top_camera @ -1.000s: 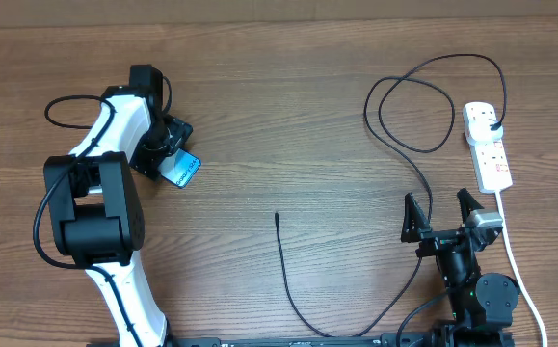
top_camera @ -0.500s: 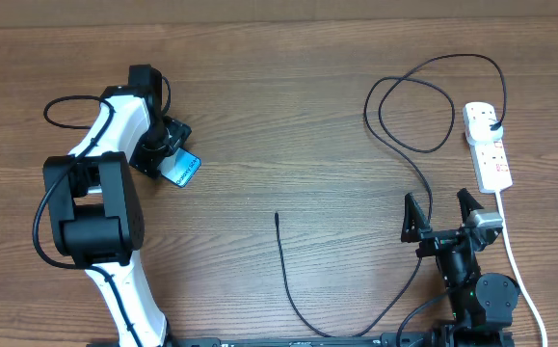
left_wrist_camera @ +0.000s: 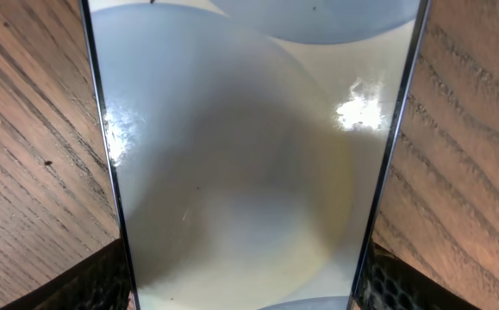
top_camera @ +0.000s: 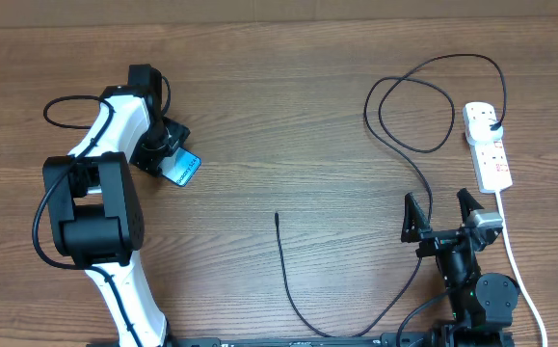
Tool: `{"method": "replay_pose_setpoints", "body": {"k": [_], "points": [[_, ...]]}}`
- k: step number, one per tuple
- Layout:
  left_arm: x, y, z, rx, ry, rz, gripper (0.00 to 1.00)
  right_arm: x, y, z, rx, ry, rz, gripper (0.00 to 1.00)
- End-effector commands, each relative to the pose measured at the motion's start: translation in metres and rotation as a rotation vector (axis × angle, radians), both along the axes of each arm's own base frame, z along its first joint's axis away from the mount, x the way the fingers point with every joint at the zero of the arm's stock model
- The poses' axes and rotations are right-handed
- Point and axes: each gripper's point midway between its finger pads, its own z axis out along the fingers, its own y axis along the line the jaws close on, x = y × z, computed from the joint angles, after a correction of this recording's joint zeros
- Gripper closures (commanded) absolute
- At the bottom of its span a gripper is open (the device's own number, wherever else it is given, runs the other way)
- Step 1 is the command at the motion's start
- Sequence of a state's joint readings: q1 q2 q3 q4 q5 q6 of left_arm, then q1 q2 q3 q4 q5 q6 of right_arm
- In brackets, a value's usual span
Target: Plug charger to phone and switch on socket
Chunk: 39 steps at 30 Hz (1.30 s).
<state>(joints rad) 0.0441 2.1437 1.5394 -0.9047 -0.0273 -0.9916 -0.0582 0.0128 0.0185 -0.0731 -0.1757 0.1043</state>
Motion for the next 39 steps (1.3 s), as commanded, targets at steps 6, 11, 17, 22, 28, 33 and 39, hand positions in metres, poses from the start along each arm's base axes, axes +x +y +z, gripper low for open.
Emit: {"method": "replay_pose_setpoints", "body": {"k": [6, 11, 17, 22, 28, 33, 39], "points": [[-0.0119, -0.0024, -0.0247, -0.022, 0.056, 0.003, 0.38, 0.0002, -0.0005, -0.0022, 0.0, -0.003, -0.005, 0.0], [-0.0111, -0.0026, -0.0247, -0.023, 0.053, 0.002, 0.5, 0.0002, -0.0005, -0.0022, 0.0, -0.003, -0.005, 0.0], [-0.0104, -0.0025, -0.0247, -0.023, 0.05, 0.002, 0.84, 0.0002, -0.0005, -0.0022, 0.0, -0.003, -0.005, 0.0], [-0.01, -0.0026, -0.0247, -0.023, 0.049, 0.006, 0.96, 0.0002, -0.0005, -0.0022, 0.0, -0.003, -0.005, 0.0], [-0.0099, -0.0025, -0.0246, -0.023, 0.048, 0.006, 0.96, 0.0002, -0.0005, -0.0022, 0.0, -0.003, -0.005, 0.0], [-0.0093, -0.0024, -0.0238, -0.022, 0.046, 0.006, 0.96, 0.0002, -0.0005, -0.0022, 0.0, -0.003, -0.005, 0.0], [-0.0048, -0.0023, -0.0155, -0.022, 0.031, 0.005, 0.96, 0.0002, -0.0005, -0.0022, 0.0, -0.003, -0.005, 0.0]]}}
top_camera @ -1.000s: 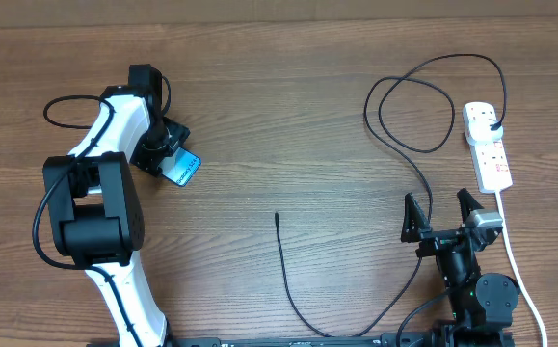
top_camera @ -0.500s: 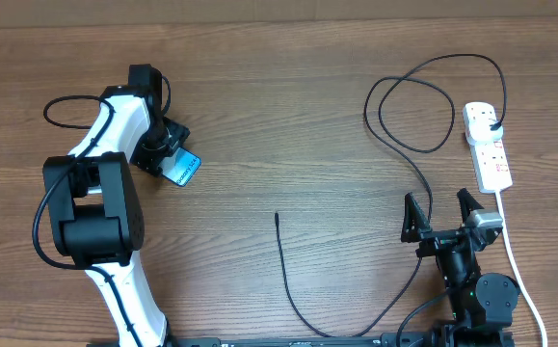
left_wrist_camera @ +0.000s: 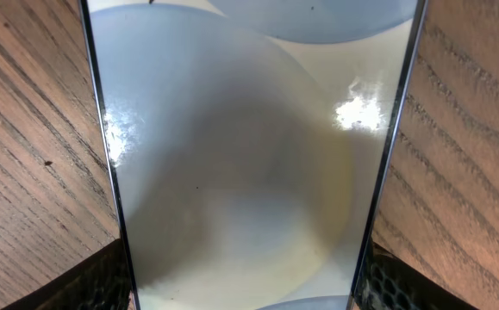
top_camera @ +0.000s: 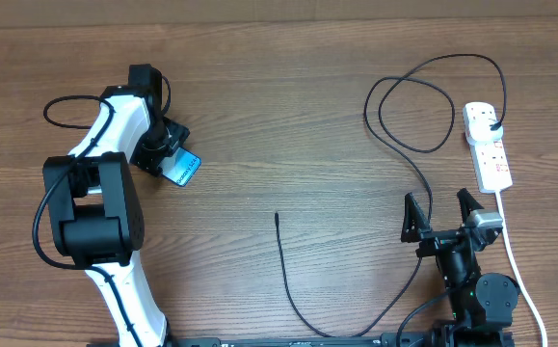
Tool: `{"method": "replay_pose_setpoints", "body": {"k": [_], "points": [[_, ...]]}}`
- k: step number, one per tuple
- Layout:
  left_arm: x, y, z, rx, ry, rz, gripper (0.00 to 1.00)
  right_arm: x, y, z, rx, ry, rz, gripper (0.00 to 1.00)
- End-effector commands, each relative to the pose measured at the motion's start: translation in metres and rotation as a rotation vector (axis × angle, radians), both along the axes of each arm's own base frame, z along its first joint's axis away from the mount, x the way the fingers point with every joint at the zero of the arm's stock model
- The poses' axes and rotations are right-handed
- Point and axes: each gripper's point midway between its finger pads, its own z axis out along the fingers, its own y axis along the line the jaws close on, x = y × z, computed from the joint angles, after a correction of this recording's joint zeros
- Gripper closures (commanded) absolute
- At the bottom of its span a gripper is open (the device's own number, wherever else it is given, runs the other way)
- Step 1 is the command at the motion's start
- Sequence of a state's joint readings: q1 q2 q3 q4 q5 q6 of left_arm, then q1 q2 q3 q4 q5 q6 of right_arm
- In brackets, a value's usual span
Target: Plug charger to phone and switch on socket
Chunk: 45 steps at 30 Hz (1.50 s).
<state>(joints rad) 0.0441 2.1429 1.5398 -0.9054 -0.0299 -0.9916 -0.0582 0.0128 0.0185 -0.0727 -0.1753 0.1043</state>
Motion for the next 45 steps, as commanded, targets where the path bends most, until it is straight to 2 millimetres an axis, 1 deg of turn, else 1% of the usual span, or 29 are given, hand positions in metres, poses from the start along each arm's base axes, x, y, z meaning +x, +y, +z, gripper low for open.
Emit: {"method": "replay_pose_setpoints", "body": {"k": [1, 12, 19, 22, 26, 29, 32, 36, 40, 44, 45], "points": [[-0.004, -0.003, -0.014, -0.024, 0.032, 0.005, 0.96, 0.0, 0.0, -0.002, 0.0, -0.002, -0.005, 0.0], [0.015, -0.003, 0.022, -0.023, 0.001, 0.002, 0.96, 0.0, 0.0, -0.002, 0.0, -0.002, -0.005, 0.0], [0.023, -0.003, 0.038, -0.024, -0.016, 0.001, 0.96, 0.0, 0.0, -0.002, 0.0, -0.002, -0.005, 0.0], [0.029, -0.009, 0.044, -0.064, -0.037, -0.011, 0.96, 0.0, 0.0, -0.002, 0.0, -0.002, -0.005, 0.0], [0.039, -0.026, 0.055, -0.159, -0.076, -0.025, 0.96, 0.0, 0.0, -0.002, 0.0, -0.002, -0.005, 0.0], [0.051, -0.042, 0.069, -0.255, -0.124, -0.047, 0.95, 0.0, 0.0, -0.002, 0.0, -0.002, -0.005, 0.0], [0.065, -0.059, 0.091, -0.35, -0.19, -0.102, 0.96, 0.0, -0.001, -0.002, 0.0, -0.002, -0.005, 0.0], [0.077, -0.085, 0.121, -0.501, -0.268, -0.183, 0.96, 0.0, 0.0, -0.002, 0.0, -0.002, -0.005, 0.0], [0.079, -0.11, 0.146, -0.65, -0.307, -0.232, 0.96, 0.0, 0.0, -0.002, 0.0, -0.002, -0.005, 0.0], [0.071, -0.142, 0.169, -0.848, -0.311, -0.27, 0.95, 0.0, 0.0, -0.002, 0.0, -0.002, -0.005, 0.0], [0.069, -0.147, 0.173, -0.881, -0.303, -0.266, 0.96, 0.0, 0.0, -0.002, 0.0, -0.002, -0.005, 0.0]]}}
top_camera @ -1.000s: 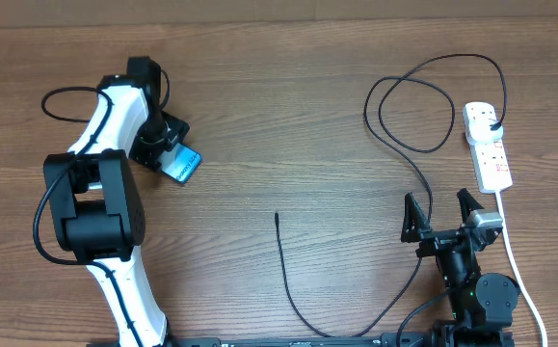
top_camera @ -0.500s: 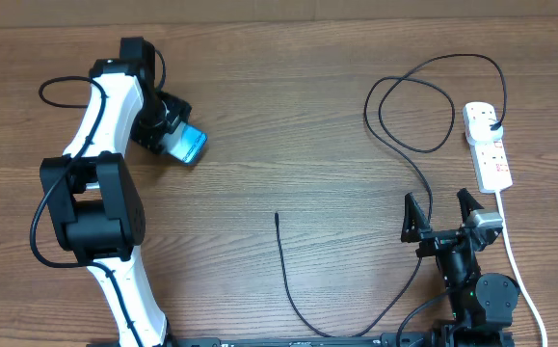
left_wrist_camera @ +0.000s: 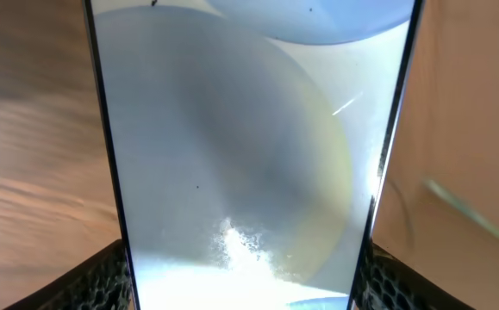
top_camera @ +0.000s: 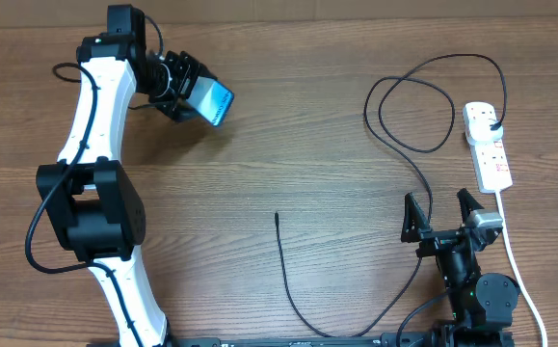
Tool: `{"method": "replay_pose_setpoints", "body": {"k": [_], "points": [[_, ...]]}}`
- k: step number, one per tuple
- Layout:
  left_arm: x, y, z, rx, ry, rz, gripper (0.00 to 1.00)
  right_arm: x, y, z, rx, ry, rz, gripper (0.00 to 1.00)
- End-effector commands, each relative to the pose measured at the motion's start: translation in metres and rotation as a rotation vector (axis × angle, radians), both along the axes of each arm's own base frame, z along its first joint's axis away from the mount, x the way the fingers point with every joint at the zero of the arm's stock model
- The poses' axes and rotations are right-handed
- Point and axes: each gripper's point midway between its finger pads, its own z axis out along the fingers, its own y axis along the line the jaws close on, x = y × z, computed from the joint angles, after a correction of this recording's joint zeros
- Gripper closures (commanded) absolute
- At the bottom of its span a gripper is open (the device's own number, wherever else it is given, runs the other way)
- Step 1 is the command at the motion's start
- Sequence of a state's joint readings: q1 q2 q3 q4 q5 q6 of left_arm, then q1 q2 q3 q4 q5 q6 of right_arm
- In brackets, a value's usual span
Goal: Plug charger to phone and switch on socket
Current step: 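Lift the phone with the left gripper and raise it upright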
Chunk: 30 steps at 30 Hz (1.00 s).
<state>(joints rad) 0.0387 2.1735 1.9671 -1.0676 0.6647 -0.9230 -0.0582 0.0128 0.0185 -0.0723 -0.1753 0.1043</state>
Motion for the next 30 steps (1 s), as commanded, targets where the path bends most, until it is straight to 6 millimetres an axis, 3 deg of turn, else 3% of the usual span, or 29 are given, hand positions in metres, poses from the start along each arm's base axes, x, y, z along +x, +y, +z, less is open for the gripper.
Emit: {"method": "replay_pose_setpoints", "body": {"k": [1, 10, 30], "points": [[-0.007, -0.041, 0.037, -0.242, -0.015, -0.085, 0.95, 0.0, 0.0, -0.002, 0.0, -0.002, -0.005, 0.0], [-0.026, -0.08, 0.077, -0.529, 0.074, -0.149, 0.96, 0.0, 0.0, -0.002, 0.0, -0.002, -0.005, 0.0], [-0.06, -0.095, 0.111, -0.771, 0.238, -0.184, 0.96, 0.0, -0.001, -0.002, 0.0, -0.002, -0.005, 0.0]]}}
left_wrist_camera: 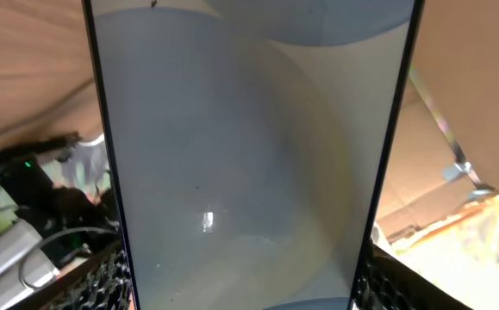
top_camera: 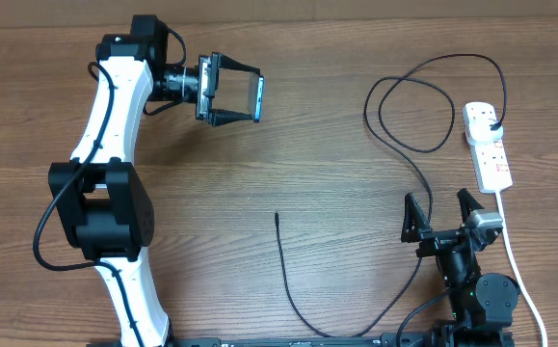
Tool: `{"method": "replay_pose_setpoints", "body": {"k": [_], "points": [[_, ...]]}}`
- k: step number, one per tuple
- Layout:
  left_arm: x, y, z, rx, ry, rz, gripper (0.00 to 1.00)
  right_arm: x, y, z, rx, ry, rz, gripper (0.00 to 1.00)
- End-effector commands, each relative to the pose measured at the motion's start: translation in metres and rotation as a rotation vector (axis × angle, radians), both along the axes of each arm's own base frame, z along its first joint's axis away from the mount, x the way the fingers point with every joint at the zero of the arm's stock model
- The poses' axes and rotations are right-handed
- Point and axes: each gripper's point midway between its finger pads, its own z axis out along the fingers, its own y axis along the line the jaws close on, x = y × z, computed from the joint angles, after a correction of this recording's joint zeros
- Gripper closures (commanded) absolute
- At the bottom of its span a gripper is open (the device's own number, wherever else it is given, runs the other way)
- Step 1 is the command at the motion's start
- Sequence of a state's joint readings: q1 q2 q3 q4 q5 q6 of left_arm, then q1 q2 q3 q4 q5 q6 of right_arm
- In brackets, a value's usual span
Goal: Plug charger to phone and switch on socket
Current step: 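Lift the phone with the left gripper and raise it upright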
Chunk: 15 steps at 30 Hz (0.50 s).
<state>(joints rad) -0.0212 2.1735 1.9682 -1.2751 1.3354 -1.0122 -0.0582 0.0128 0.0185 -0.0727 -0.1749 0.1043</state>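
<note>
My left gripper [top_camera: 235, 92] is shut on the phone [top_camera: 257, 96], held above the far left of the table and pointing right. In the left wrist view the phone's pale glass face [left_wrist_camera: 249, 155] fills the frame between the black fingers [left_wrist_camera: 107, 280]. A black charger cable [top_camera: 288, 280] lies on the table, its free tip [top_camera: 277, 216] near the middle. The cable loops up to the plug in the white power strip [top_camera: 489, 146] at the right. My right gripper [top_camera: 442, 214] stands open at the near right, beside the strip's lower end, holding nothing.
The power strip's white cord [top_camera: 515, 265] runs down the right edge. The black cable forms loops [top_camera: 413, 106] left of the strip. Bare wooden table [top_camera: 336, 58] lies between the two arms.
The left arm has swung the phone further right and turned it, so the wrist now points horizontally to the right. The right arm has not moved.
At first my left gripper was shut on the phone low on the table at the left, unchanged at the following moment. Later the phone was lifted at the far left. Now it is held higher and further right. The cable and right gripper stayed put.
</note>
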Motion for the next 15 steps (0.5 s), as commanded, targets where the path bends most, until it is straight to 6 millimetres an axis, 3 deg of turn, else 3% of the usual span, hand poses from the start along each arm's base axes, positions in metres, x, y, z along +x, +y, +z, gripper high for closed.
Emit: {"method": "replay_pose_setpoints", "body": {"k": [1, 15], "points": [[-0.002, -0.0057, 0.0243, -0.106, -0.026, -0.02, 0.96, 0.0002, -0.0004, -0.0022, 0.0, -0.002, -0.005, 0.0], [-0.0036, -0.0055, 0.0228, -0.097, -0.009, -0.019, 0.96, 0.0002, -0.0004, -0.0022, 0.0, -0.002, -0.005, 0.0]]}}
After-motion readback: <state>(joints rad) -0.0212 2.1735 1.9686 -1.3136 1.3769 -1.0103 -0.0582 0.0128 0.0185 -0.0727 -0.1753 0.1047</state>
